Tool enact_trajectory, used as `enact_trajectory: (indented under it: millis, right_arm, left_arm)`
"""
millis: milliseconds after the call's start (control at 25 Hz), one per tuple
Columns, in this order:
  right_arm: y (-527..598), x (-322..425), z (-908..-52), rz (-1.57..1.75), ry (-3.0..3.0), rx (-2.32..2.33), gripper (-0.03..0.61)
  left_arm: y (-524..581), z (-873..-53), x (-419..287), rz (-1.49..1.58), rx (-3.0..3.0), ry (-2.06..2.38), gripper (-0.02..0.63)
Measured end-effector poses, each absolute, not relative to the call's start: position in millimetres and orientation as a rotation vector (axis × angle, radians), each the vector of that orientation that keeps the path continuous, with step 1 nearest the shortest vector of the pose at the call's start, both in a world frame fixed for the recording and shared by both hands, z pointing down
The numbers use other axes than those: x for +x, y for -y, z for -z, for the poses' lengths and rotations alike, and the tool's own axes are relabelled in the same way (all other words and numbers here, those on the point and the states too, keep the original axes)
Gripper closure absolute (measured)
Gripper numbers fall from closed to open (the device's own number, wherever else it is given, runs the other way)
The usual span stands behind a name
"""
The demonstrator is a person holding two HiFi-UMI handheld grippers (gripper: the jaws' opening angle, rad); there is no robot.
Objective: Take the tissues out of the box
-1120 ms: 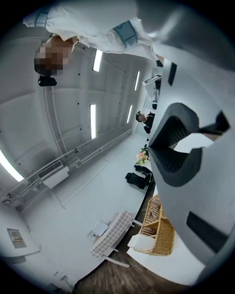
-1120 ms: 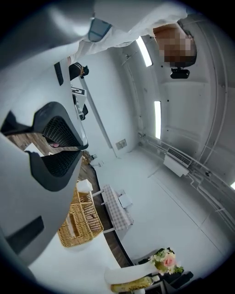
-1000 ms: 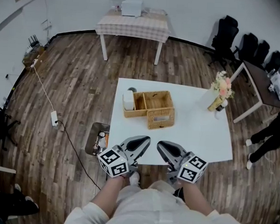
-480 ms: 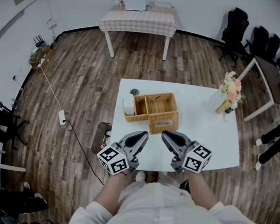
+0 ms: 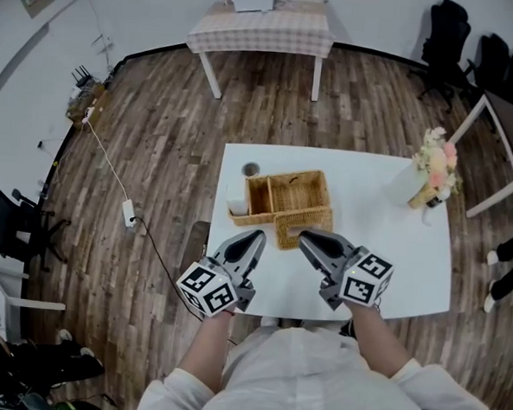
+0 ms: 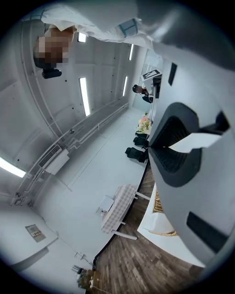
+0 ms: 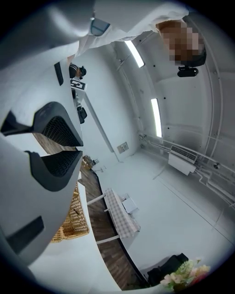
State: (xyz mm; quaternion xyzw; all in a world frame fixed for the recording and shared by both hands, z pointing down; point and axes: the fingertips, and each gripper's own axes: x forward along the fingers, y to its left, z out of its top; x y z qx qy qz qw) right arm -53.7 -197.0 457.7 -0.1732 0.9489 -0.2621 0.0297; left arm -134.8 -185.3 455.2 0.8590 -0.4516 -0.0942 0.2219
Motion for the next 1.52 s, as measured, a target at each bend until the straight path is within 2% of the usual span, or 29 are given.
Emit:
enact_trajectory:
  millis: [360,520,1120,1520]
  right_arm:
    - [214,-52,-464,0.833,-2.917,-0.486,0.543]
    - [216,-52,-470,0.832,-2.932,-0.478,0.543]
    - [214,-56,-471,0.865,-2.934,-0.442,0.543]
    - [216,-56,-476,0.872,-2.942,-0.445,0.543]
  left_arm:
    - [203,-473,-141,0.180,2.326,1.338,0.612]
    - [212,-477,-149,0.157,2.296,1.378,0.540]
    - [234,-497,-180,0.002,2.182,1.592,0.380]
    - [250,-527,-212,-0.161,2.054,1.740,0.296]
